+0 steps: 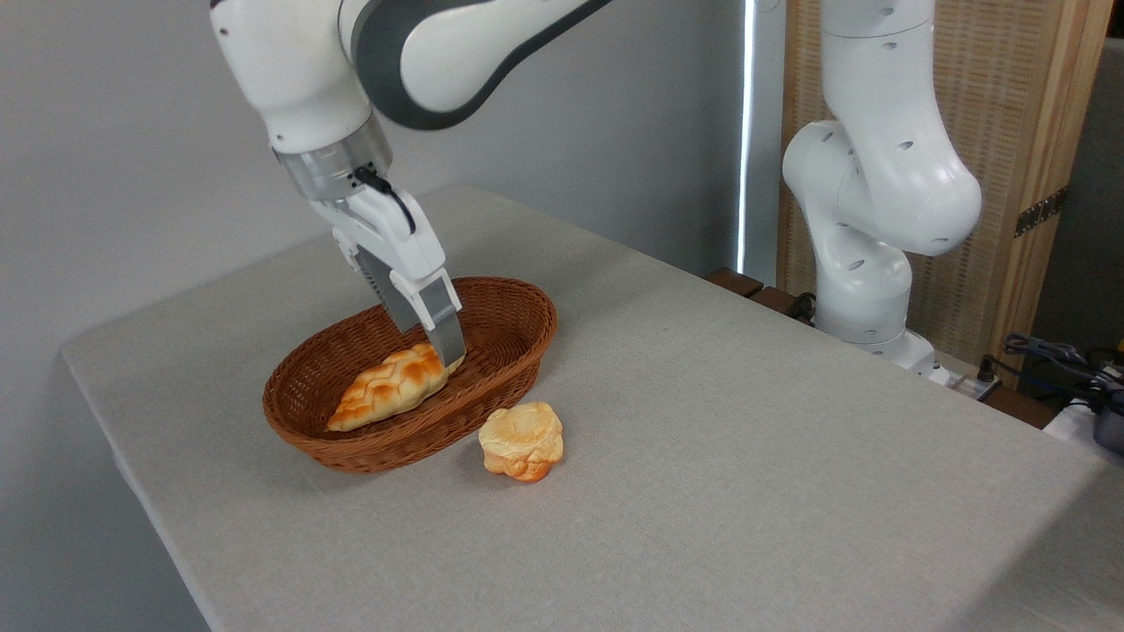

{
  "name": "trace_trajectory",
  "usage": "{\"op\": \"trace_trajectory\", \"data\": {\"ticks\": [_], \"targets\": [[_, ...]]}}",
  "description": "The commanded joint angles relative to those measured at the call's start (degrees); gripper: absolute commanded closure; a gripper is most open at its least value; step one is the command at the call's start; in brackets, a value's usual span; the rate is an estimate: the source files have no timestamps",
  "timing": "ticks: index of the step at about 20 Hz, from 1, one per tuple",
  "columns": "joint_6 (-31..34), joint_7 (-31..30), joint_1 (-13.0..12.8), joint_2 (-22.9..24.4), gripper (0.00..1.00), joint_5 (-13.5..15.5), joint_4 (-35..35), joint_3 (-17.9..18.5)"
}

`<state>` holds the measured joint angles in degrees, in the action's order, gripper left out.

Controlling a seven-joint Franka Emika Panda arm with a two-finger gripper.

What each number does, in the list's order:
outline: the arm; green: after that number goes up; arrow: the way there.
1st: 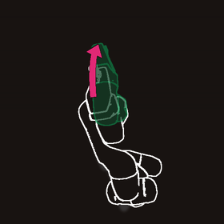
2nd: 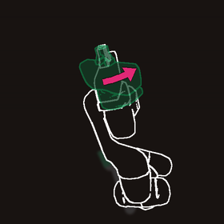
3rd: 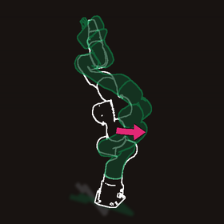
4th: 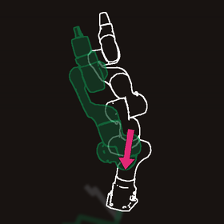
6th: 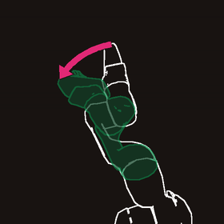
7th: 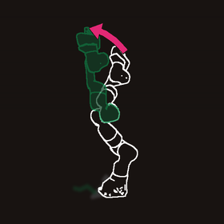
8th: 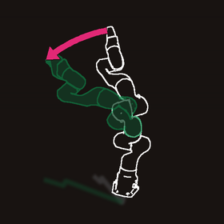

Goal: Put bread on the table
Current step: 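Lower the open gripper into the basket onto the glazed bread roll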

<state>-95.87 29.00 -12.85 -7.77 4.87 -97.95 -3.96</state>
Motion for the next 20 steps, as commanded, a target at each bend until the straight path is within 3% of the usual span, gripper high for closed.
{"op": "trace_trajectory", "data": {"ticks": [1,6,20], "targets": [[-2.82,-4.03,-1.65,-1.89,0.00,0.93,-0.23,0.54],[-6.34,-8.17,-3.50,-4.96,0.00,1.02,-0.23,-0.08],[-10.39,-8.96,-6.58,-9.01,0.00,0.32,-0.14,-0.34]]}}
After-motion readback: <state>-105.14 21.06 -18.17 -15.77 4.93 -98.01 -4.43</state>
